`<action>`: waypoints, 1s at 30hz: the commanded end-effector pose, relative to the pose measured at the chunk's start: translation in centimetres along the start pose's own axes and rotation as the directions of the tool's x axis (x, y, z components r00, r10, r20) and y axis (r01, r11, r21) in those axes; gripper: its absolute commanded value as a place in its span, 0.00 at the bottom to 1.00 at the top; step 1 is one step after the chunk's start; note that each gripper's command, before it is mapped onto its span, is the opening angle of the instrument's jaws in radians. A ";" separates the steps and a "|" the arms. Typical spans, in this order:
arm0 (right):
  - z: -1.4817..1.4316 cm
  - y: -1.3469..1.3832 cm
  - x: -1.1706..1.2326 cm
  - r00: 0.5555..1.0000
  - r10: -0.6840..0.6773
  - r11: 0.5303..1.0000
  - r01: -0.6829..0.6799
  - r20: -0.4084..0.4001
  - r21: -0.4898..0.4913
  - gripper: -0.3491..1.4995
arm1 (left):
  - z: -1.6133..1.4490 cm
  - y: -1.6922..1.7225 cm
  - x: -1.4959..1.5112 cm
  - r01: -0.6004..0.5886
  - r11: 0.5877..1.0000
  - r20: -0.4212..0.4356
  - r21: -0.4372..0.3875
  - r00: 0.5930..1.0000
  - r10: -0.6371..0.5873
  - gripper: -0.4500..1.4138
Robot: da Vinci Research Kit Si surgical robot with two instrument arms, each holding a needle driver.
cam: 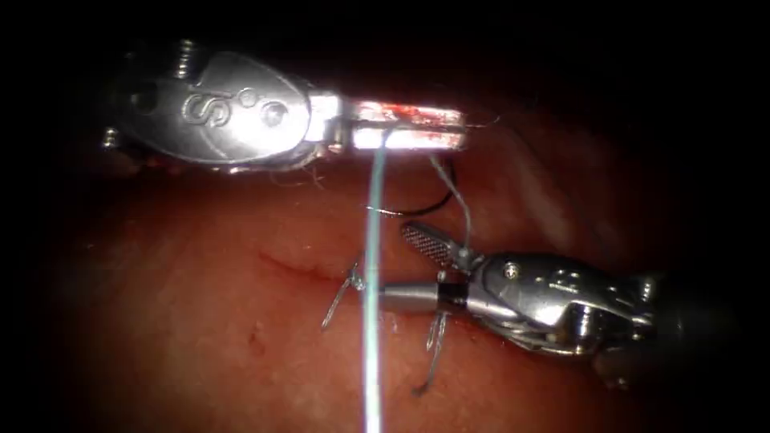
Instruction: Wound Closure
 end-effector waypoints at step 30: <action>-0.57 -0.01 -0.01 0.999 -0.046 0.999 0.046 0.015 -0.002 0.98 | -1.40 -0.19 -1.76 0.222 0.969 0.249 0.111 0.937 -0.244 0.77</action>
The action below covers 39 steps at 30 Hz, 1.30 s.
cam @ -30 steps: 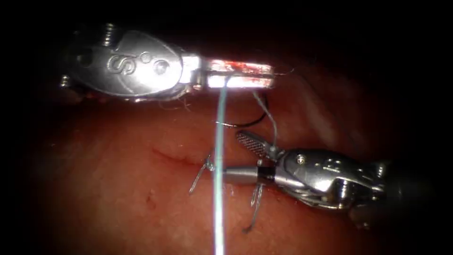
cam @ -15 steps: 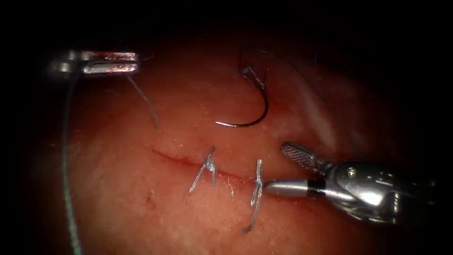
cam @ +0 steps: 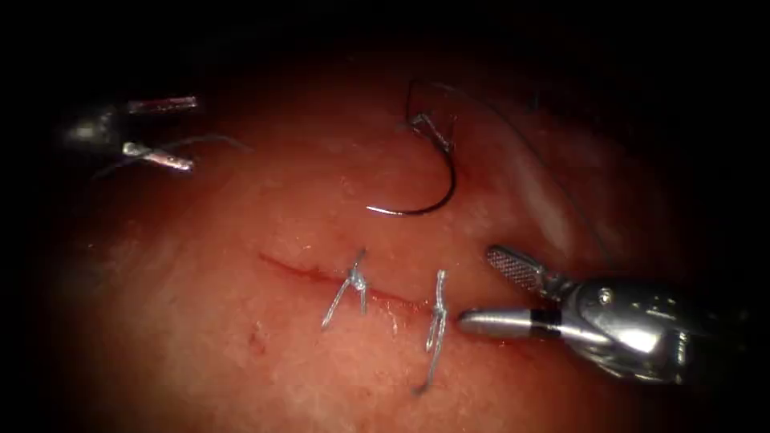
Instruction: Wound Closure
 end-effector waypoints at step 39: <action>-0.12 0.09 0.06 0.994 -0.106 0.994 0.107 0.039 -0.006 0.94 | -0.79 -0.36 0.40 0.140 0.970 -0.069 0.199 0.989 -0.129 0.46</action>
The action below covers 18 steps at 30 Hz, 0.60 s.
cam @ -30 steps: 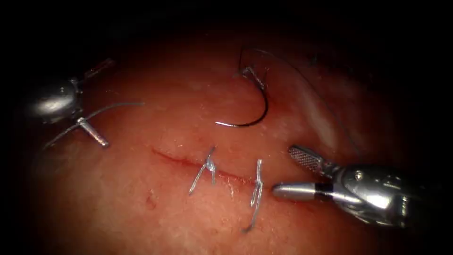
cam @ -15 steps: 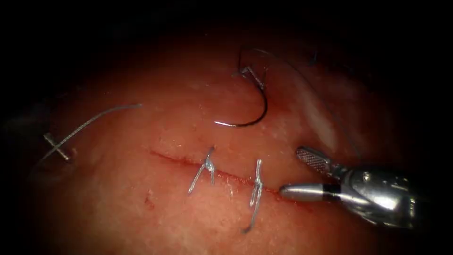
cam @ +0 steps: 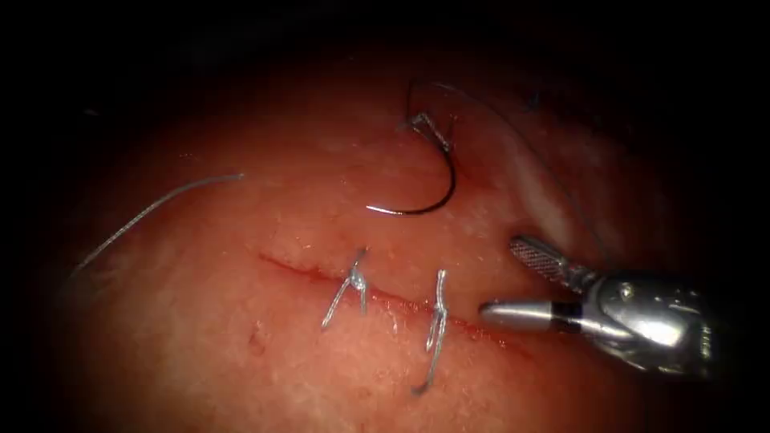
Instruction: Wound Closure
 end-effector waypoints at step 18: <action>-0.23 -0.06 0.21 0.999 -0.031 0.999 0.031 -0.016 0.017 0.87 | 1.03 2.29 0.33 -0.212 0.925 0.020 -0.316 0.973 0.230 0.55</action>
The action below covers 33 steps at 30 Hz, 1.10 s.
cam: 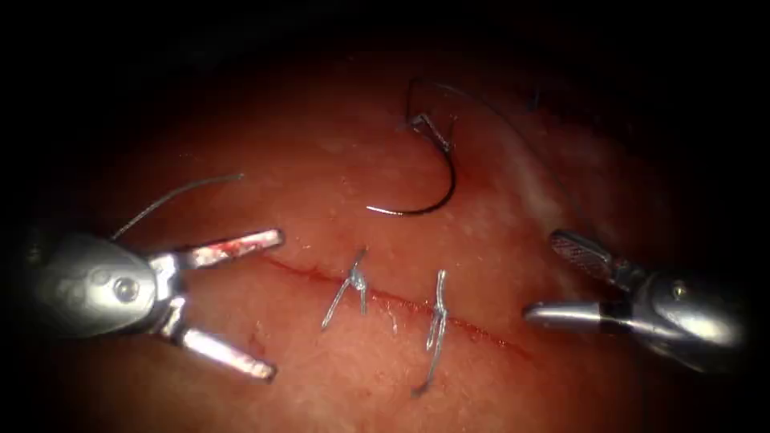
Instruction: Wound Closure
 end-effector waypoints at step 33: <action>-0.04 -0.29 -0.13 1.000 -0.013 1.000 0.013 -0.007 0.004 0.82 | 1.13 0.14 -0.62 0.026 1.000 0.015 -0.004 1.000 -0.026 0.23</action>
